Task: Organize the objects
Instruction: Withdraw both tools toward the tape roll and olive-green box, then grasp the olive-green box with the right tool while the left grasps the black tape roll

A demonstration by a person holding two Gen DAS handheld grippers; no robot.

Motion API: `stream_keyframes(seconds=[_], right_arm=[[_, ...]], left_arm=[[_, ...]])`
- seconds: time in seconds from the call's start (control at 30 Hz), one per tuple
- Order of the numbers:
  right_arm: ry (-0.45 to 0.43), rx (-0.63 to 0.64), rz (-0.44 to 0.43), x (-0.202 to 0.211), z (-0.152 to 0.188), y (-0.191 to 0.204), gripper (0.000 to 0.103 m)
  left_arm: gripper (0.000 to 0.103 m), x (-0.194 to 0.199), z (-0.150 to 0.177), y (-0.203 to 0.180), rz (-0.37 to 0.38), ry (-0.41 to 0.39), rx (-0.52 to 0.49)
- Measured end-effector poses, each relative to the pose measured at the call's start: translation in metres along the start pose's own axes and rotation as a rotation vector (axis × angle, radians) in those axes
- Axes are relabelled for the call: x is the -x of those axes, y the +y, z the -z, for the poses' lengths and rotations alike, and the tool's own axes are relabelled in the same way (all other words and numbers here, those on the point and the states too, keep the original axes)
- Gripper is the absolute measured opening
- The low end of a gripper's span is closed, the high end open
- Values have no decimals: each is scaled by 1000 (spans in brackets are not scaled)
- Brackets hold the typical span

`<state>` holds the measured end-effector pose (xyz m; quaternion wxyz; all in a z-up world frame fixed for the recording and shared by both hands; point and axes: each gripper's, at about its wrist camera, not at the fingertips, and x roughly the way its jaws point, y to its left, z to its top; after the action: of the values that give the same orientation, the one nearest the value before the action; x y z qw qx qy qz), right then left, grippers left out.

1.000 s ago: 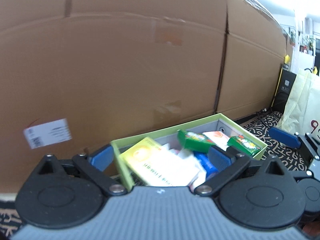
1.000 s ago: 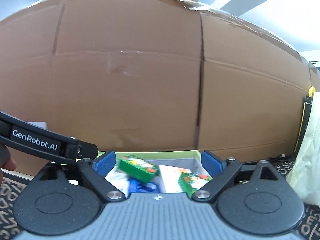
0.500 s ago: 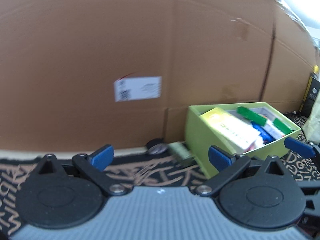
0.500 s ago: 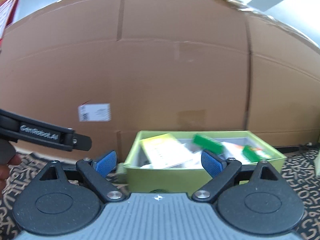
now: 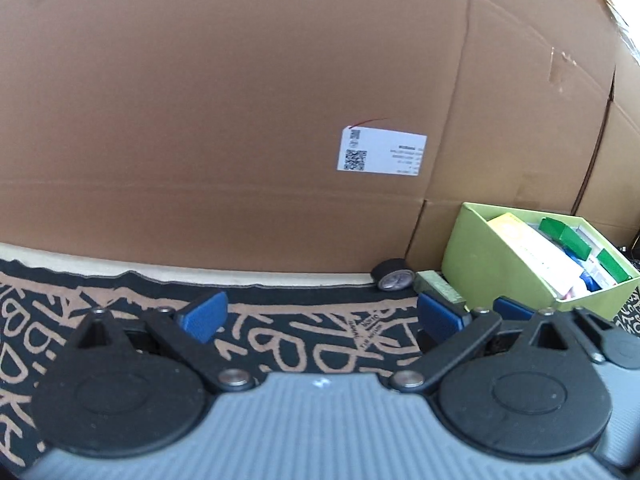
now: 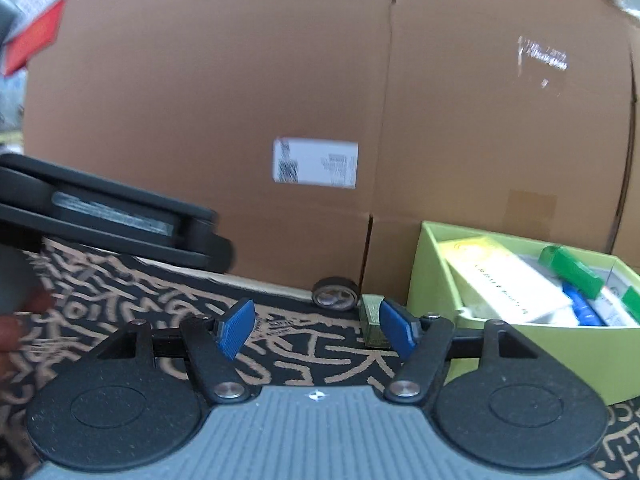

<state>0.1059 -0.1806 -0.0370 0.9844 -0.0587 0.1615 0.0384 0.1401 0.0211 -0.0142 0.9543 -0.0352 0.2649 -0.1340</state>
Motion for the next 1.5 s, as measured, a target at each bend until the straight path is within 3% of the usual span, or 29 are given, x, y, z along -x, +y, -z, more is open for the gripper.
stream_keyframes(seconds=[0.13, 0.23, 0.4, 0.5, 0.57, 0.63, 0.67, 0.87, 1.07, 1.17, 1.23, 1.27, 1.3, 1.5], right_arm=[[63, -47, 69, -27, -5, -1, 72], [98, -9, 142, -33, -4, 9, 69], [107, -31, 265, -29, -2, 1, 43], [120, -111, 299, -26, -1, -12, 40], [110, -143, 369, -24, 1, -17, 39], [95, -142, 417, -21, 0, -15, 49], [83, -125, 413, -20, 0, -12, 56], [77, 1, 270, -26, -7, 18, 56], [168, -9, 326, -69, -14, 5, 56], [250, -41, 298, -89, -14, -5, 56], [281, -103, 260, -95, -14, -15, 50], [275, -136, 240, -92, -14, -20, 31], [272, -154, 230, -89, -13, -24, 26], [227, -184, 194, -54, -5, -35, 26]], left_arm=[[103, -13, -3, 3, 9, 4, -9], [103, -21, -5, 5, 18, 14, -13], [103, -24, 0, 11, 34, 13, -12], [103, -27, 2, 16, 32, 19, -7], [103, -28, 3, 19, 33, 21, 3], [103, -32, 2, 22, 37, 26, 13], [103, -34, 1, 23, 40, 28, 18], [103, -40, -2, 27, 51, 24, 29], [99, -47, -4, 31, 77, 22, -19], [92, -56, -7, 30, 108, 42, -31], [88, -62, -8, 26, 124, 53, -52], [87, -65, -8, 23, 130, 57, -68], [85, -68, -8, 19, 135, 59, -88], [78, -92, -11, -11, 160, 87, -181]])
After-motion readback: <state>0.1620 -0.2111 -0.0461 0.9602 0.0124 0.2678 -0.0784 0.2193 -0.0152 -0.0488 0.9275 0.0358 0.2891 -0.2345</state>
